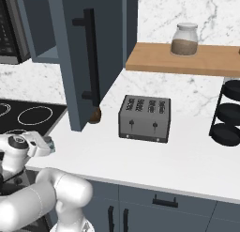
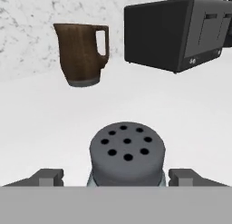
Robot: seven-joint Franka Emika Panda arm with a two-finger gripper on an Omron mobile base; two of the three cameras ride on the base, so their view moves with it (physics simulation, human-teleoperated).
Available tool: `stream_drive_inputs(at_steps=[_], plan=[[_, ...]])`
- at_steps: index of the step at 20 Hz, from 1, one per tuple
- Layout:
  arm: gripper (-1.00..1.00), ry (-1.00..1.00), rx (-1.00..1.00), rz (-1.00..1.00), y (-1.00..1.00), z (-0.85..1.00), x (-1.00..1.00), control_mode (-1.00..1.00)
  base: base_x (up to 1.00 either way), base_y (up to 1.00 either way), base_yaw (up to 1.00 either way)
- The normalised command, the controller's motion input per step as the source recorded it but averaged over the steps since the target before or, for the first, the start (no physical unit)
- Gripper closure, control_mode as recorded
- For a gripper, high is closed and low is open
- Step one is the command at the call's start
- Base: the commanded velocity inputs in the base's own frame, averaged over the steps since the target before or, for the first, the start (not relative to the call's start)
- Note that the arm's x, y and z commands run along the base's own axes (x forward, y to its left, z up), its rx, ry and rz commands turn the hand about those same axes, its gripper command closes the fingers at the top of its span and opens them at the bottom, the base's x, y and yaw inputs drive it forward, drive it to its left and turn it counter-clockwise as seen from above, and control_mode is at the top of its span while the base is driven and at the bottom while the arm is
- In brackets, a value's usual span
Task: Put the shaker and condiment bottle from the counter next to their counterparts in the cabinet.
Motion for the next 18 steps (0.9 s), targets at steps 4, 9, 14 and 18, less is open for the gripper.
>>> stream_drive_inputs(at_steps=[4,9,14,18], plan=[[1.0,0.0,0.04,0.0,-0.01,-0.03,0.1,-1.0,0.0,0.0,0.0],[1.0,-0.02,0.0,-0.01,-0.05,0.39,0.0,-1.0,0.0,0.0,0.0],[1.0,-0.05,0.0,0.0,-0.1,0.98,0.0,-1.0,0.0,0.0,0.0],[1.0,-0.05,0.0,0.01,-0.22,1.0,0.0,-1.0,0.0,0.0,0.0]])
